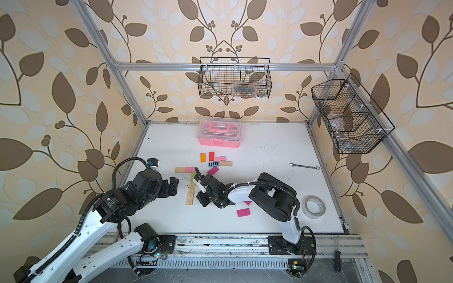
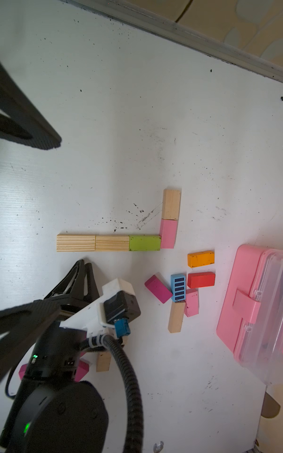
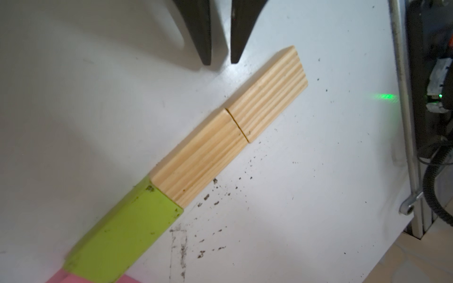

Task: Assemble the number 7 with building blocks
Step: Adjust the building block at the center of the board.

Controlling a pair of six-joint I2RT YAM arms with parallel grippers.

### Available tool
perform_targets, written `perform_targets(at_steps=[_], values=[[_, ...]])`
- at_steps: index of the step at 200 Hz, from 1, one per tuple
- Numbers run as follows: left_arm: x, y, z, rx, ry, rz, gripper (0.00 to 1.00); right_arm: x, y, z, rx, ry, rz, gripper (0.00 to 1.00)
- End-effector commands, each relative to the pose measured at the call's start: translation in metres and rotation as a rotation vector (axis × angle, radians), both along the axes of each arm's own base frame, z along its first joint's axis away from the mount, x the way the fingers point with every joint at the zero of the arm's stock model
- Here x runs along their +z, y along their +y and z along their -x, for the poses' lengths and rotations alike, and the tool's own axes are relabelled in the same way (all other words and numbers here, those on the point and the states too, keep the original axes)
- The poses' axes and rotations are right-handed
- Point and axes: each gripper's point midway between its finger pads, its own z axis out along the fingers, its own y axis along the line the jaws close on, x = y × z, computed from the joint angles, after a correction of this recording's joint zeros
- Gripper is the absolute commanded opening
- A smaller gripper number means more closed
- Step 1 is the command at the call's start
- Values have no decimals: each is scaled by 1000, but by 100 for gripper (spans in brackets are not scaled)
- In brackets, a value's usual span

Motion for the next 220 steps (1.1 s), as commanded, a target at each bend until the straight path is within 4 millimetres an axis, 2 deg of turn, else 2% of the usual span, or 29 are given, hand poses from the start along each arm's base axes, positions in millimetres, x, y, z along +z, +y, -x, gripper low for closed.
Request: perform_targets(at_steps=[1,25,64,100,126,150,220], values=[[1,3,-1,7,-22,-15,99,1,-8,12,25,-46,15,22],[3,4,-1,8,-32,-7,99,6,-5,32,90,-82,6,23],[4,3,0,1,-37,1,99,13,9,76,209,-149,4,23],[8,3,2,-3,-53,17,99,16,24,100,235,-160,-39,23],[10,3,3,-4,-63,26,99,16,34,103,235,-166,-42,23],[11,3,3,-10,-65,30,99,16,39,98,215,-178,-39,22],[12,4,4,-8,-76,34,99,8,41,80,172,-185,0,22]])
